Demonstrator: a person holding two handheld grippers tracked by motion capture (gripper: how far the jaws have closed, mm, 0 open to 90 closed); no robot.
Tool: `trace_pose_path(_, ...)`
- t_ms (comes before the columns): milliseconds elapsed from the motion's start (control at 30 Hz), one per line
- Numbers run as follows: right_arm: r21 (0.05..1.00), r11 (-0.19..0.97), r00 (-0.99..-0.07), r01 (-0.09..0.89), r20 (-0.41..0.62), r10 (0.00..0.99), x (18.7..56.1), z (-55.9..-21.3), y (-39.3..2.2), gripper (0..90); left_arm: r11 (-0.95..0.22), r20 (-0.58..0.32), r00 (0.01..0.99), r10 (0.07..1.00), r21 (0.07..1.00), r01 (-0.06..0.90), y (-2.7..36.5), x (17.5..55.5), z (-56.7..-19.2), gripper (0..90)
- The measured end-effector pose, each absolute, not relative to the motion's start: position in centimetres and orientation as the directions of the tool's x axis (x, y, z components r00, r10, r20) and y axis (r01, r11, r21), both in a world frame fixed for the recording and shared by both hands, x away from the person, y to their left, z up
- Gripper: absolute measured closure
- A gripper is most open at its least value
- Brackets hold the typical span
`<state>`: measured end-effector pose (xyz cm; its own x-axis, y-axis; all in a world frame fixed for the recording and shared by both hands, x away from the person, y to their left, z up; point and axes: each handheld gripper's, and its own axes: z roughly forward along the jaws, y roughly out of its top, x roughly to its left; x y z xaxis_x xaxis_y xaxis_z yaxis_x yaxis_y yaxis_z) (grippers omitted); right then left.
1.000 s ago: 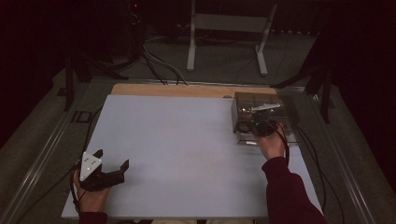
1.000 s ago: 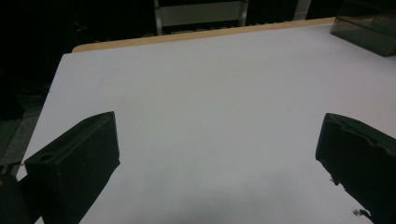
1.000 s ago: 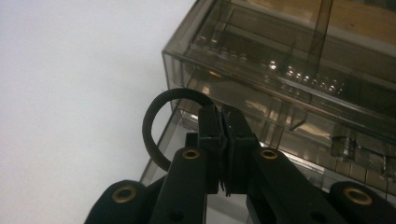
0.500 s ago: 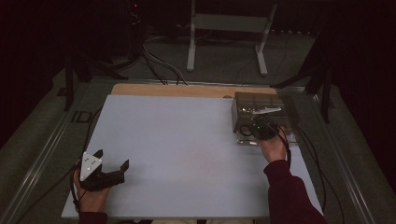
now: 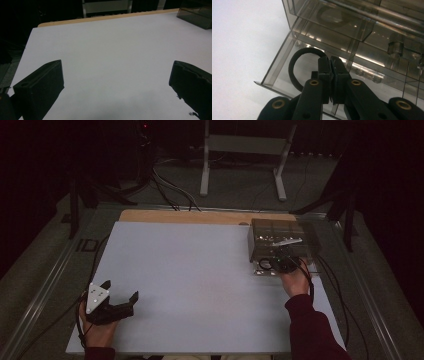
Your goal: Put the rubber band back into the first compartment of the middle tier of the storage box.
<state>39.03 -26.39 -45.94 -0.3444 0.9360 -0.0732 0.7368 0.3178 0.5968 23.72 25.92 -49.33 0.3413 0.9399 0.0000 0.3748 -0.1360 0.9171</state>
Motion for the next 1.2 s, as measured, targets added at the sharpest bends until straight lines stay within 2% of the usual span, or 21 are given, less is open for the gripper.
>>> trace_pose_path(933,0.561,0.335,-0.356,0.757,-0.076,0.932,39.3,-47.1,-26.3,86.8,-0.134,-0.004,0.342,0.940,0.916,0.379,25.9,23.8,-49.4,0.4)
trace_pose_path(1200,0.609,0.305,-0.350,0.732,-0.047,0.935,38.9,-46.4,-26.7,69.4,-0.135,-0.004,0.344,0.939,0.915,0.380,25.9,23.8,-49.4,0.4)
